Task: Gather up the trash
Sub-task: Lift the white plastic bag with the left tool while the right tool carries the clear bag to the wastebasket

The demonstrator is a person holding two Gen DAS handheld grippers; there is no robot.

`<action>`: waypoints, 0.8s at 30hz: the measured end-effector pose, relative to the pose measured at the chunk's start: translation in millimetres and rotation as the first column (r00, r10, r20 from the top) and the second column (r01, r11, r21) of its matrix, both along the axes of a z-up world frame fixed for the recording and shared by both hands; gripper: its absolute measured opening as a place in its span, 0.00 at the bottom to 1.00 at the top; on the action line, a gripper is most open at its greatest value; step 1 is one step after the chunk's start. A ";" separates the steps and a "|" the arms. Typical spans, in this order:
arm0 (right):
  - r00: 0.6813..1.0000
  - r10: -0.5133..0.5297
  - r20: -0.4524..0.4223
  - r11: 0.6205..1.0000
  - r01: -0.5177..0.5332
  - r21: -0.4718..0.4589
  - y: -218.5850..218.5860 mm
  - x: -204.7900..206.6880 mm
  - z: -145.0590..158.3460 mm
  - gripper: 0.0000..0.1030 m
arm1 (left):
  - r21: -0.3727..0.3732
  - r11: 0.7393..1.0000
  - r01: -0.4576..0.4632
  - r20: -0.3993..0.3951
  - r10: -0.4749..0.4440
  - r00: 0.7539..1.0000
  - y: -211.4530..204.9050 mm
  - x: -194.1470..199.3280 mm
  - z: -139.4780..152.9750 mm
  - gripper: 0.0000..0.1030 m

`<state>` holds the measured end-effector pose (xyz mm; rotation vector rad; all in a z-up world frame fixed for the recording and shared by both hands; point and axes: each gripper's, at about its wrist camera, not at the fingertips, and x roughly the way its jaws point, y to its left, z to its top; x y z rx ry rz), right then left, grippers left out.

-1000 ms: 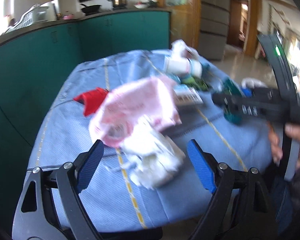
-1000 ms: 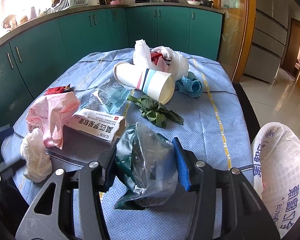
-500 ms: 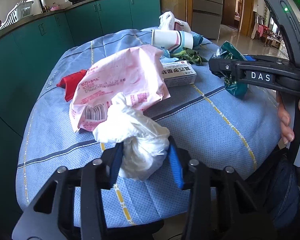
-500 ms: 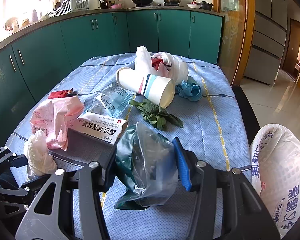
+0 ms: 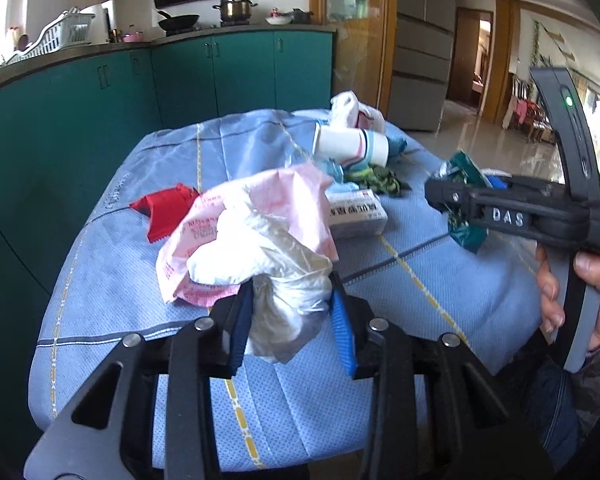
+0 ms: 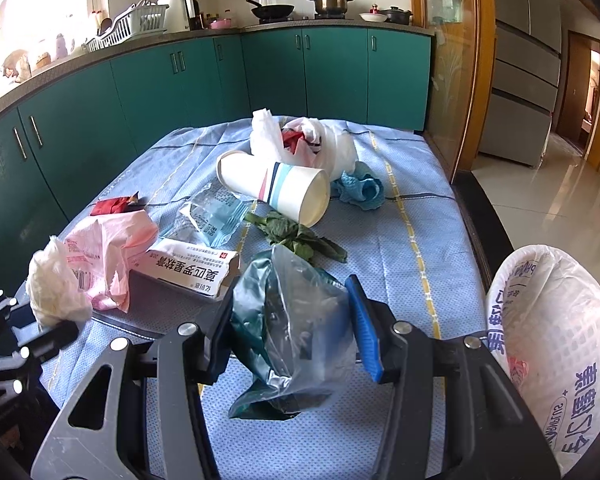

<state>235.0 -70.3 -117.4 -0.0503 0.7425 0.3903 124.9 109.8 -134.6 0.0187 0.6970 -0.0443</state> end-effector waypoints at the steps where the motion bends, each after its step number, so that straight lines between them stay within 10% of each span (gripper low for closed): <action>1: 1.000 -0.001 0.006 1.000 0.001 -0.004 -0.9 -0.9 1.0 0.50 | -0.008 1.000 -0.009 0.013 0.009 1.000 0.3 0.7 2.5 0.35; 11: 1.000 -0.015 0.006 1.000 0.015 0.003 -16.0 2.7 0.8 0.50 | 0.040 0.996 -0.075 0.094 0.071 0.993 -19.7 15.8 30.8 0.34; 24: 0.995 -0.083 0.054 0.995 0.079 0.064 -69.0 -5.1 21.1 0.50 | 0.198 0.978 0.060 0.201 -0.100 0.974 -106.0 69.2 82.9 0.35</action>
